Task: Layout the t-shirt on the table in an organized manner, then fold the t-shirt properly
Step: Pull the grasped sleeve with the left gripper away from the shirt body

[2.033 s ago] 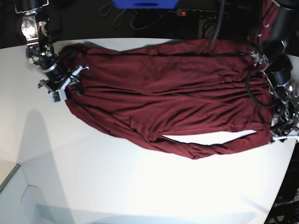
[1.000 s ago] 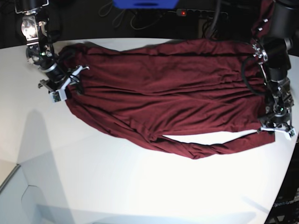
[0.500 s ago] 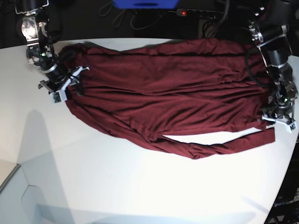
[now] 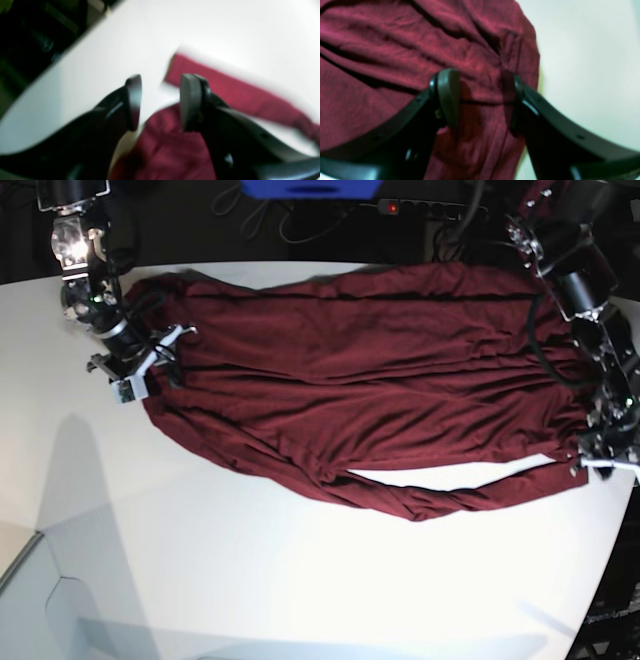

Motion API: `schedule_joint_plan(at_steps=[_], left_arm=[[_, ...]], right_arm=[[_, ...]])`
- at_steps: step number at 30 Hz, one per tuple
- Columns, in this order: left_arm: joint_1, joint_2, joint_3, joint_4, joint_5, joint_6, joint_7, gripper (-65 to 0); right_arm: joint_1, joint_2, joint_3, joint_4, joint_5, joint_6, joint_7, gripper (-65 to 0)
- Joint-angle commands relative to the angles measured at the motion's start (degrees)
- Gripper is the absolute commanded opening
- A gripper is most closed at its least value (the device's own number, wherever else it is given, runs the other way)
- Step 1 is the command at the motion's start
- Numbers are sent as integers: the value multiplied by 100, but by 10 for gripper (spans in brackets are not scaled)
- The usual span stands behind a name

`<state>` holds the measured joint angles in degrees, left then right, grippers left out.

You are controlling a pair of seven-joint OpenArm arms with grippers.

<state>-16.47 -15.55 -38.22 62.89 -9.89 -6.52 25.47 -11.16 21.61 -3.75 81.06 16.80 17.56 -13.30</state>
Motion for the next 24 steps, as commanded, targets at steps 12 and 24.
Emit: schedule_joint_plan(at_steps=[12, 24], left_arm=[[-1364, -436, 90, -3085, -18, 15, -1857, -399], [-1540, -550, 90, -3472, -18, 15, -2191, -399]], right_arm=[[-23, 86, 28, 31, -23, -11, -107, -369], [-14, 68, 19, 22, -23, -11, -107, -369]])
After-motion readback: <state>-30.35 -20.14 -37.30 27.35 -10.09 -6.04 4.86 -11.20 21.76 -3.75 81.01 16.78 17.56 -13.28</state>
